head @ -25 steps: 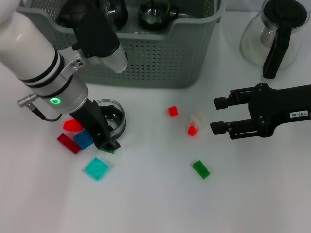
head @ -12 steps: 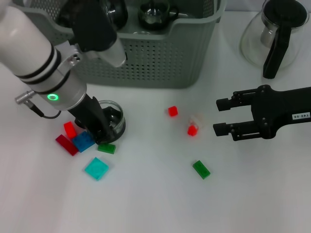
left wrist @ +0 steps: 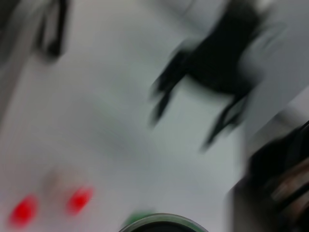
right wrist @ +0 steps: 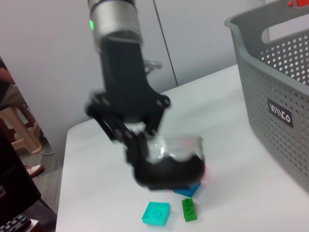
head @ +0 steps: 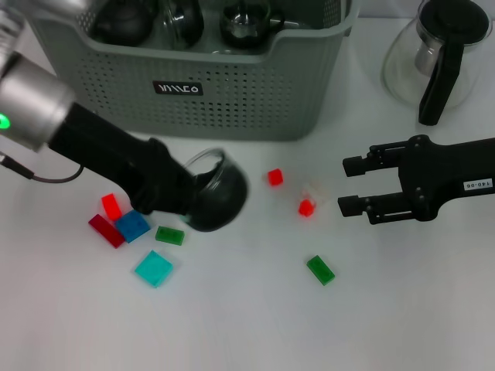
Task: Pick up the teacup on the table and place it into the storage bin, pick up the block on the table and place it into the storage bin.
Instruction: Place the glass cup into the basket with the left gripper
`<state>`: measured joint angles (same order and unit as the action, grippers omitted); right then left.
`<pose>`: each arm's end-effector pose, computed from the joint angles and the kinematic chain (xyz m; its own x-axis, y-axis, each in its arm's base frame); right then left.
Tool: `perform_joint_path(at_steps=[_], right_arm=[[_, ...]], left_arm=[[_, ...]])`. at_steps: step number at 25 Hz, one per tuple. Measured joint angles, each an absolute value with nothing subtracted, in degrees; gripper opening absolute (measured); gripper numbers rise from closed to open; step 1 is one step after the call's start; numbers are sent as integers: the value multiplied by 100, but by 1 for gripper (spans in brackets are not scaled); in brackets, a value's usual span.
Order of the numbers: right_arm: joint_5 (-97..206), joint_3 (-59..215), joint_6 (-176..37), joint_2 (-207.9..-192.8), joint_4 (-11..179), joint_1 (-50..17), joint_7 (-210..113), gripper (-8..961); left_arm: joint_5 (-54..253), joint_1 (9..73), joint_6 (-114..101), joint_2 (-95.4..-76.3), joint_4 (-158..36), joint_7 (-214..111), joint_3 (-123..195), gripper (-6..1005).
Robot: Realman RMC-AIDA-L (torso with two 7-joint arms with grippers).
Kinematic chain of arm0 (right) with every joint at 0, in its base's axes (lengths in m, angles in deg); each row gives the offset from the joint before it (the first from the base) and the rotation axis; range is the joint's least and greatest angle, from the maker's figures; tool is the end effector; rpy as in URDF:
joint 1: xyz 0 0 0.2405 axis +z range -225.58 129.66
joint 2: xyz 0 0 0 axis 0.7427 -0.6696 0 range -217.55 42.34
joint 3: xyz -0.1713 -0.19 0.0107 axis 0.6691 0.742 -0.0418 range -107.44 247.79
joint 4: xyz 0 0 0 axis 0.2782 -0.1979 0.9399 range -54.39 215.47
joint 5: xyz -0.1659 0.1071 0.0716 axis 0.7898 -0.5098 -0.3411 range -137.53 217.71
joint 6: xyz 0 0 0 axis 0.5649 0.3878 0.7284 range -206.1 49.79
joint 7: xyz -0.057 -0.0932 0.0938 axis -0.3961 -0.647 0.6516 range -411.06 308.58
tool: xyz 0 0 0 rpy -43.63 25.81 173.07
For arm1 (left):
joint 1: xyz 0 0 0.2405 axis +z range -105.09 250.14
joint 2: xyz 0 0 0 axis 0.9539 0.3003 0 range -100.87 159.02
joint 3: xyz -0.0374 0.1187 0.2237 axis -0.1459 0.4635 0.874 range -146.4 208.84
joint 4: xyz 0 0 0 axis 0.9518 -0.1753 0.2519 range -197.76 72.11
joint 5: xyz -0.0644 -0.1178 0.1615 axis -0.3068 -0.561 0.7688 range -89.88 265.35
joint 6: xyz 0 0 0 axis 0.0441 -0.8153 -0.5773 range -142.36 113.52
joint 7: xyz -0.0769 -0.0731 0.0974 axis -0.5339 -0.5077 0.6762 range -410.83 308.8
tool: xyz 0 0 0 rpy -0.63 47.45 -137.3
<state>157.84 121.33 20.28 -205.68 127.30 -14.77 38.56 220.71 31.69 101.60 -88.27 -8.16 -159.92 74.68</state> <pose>0.2217 0.3254 0.0007 0.8887 -0.3293 -0.3192 -0.3287 -0.9427 0.0574 -0.1963 0.3230 0.0372 0.8626 0.5019 0.0633 0.4789 -0.8504 0.2179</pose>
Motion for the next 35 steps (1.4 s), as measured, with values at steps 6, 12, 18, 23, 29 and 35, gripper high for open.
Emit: perform_joint_path(at_steps=[6, 12, 18, 23, 29, 35], right_arm=[[15788, 12133, 2026, -20573, 12730, -1480, 3824, 714], [15790, 12133, 2016, -20582, 12680, -1434, 3809, 713], [15788, 12133, 2020, -20594, 12671, -1428, 3806, 713], [15794, 12133, 2009, -20604, 12668, -1442, 3811, 713], [15810, 12139, 1999, -20617, 12667, -1417, 3840, 714], [15811, 12142, 1984, -20624, 12668, -1413, 3840, 714]], left_arm=[[19342, 3232, 10343, -8015, -2886, -15189, 7584, 43], [17683, 3203, 10073, -8196, -3048, -15719, 6130, 44], [17190, 3026, 8112, -8166, -2730, -17316, 5843, 45], [18436, 2513, 6311, -7523, -2481, -18401, 7379, 46], [21615, 1408, 5769, -7527, -2406, -19364, 8165, 47], [23455, 1018, 5128, -8045, -2404, -19756, 8697, 48]])
